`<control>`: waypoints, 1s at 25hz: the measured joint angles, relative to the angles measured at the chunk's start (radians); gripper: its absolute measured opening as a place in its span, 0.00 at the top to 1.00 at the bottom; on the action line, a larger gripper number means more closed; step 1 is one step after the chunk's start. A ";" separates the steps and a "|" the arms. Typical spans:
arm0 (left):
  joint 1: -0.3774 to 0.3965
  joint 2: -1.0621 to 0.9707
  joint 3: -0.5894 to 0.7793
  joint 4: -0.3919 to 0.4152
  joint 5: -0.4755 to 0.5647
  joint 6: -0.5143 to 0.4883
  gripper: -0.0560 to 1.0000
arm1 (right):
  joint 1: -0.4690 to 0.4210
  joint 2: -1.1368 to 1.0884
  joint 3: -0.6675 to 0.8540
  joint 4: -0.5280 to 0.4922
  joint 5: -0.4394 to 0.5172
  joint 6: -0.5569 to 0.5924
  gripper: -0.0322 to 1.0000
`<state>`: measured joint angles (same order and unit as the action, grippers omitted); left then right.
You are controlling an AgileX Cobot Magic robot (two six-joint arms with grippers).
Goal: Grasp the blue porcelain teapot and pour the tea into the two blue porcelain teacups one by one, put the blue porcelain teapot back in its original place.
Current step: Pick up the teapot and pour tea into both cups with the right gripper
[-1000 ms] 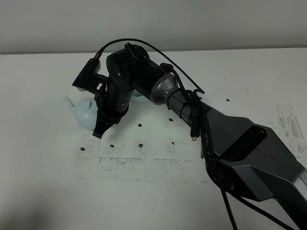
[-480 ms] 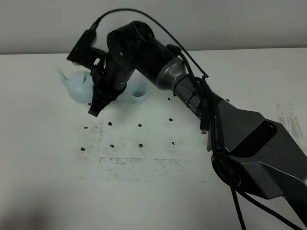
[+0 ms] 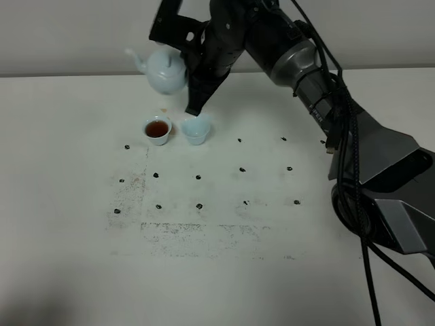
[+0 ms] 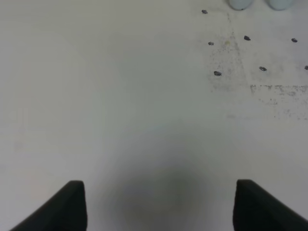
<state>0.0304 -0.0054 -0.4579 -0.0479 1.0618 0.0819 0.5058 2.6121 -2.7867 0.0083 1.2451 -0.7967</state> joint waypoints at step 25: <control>0.000 0.000 0.000 0.000 0.000 0.000 0.37 | -0.106 0.031 0.034 -0.080 -0.111 -0.673 0.93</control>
<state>0.0304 -0.0054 -0.4579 -0.0479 1.0618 0.0819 0.3996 2.6426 -2.7531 -0.0716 1.1340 -1.4697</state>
